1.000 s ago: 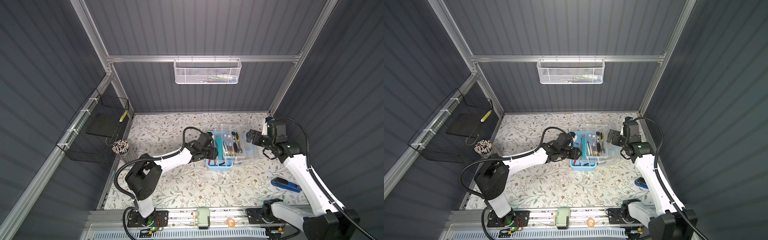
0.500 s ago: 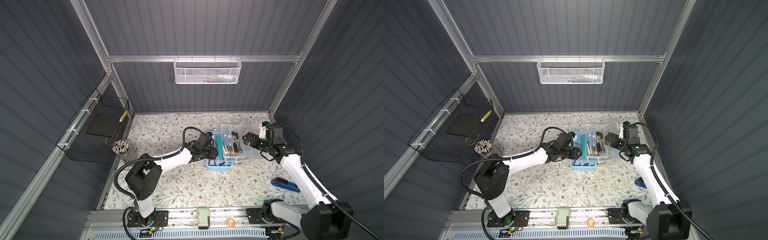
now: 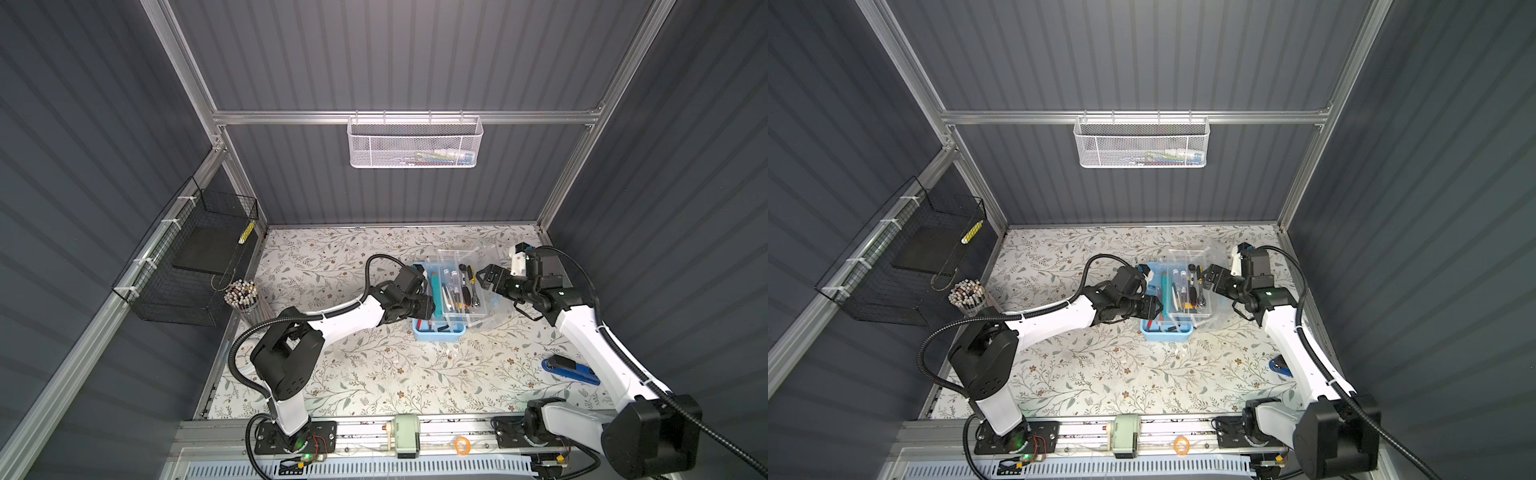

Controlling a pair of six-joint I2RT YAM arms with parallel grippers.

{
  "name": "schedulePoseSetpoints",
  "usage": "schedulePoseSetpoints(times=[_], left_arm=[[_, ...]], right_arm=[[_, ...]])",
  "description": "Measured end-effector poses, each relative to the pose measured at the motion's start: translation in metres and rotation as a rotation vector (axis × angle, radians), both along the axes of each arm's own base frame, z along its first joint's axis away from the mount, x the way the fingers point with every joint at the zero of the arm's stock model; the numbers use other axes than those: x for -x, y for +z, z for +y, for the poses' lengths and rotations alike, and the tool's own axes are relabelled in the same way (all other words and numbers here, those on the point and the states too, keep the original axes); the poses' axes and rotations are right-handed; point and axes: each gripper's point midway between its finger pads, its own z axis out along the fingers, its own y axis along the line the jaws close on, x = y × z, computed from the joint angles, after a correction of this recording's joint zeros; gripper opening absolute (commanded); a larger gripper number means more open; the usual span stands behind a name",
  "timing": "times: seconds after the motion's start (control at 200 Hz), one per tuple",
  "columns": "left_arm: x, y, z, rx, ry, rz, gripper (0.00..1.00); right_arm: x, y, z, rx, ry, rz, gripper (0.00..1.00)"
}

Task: Pack the tool kit

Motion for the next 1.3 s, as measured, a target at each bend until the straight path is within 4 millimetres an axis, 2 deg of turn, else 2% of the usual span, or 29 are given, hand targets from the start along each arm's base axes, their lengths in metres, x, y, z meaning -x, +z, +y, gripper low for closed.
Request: schedulePoseSetpoints(times=[0.11,0.32,0.49,0.59,0.685,0.88,1.02,1.231,1.301], left_arm=[[0.0,-0.002,0.004,-0.021,0.01,0.002,0.69],[0.004,0.017,0.03,-0.071,0.061,-0.045,0.82],[0.005,0.036,0.053,-0.096,0.113,-0.087,0.85],[0.006,0.035,0.07,-0.125,0.143,-0.09,0.85],[0.009,0.029,0.077,-0.147,0.15,-0.082,0.85],[0.013,0.021,0.079,-0.155,0.143,-0.065,0.85],[0.011,0.017,0.074,-0.144,0.131,-0.059,0.84],[0.012,-0.016,0.07,-0.194,0.096,0.003,0.78],[0.009,-0.013,0.065,-0.175,0.087,0.002,0.77]], right_arm=[[-0.004,0.005,0.008,0.001,0.02,-0.009,0.94],[-0.011,0.017,0.037,-0.008,0.087,-0.037,0.94],[-0.014,0.019,0.056,-0.006,0.131,-0.039,0.94],[-0.015,0.018,0.061,-0.003,0.142,-0.041,0.95],[-0.016,0.018,0.06,0.005,0.134,-0.044,0.97],[-0.016,0.013,0.053,0.039,0.117,-0.047,0.99],[-0.008,-0.006,0.05,0.05,0.116,-0.01,0.99],[0.003,-0.034,0.048,0.059,0.121,0.041,0.99],[0.004,-0.037,0.048,0.058,0.123,0.045,0.99]])
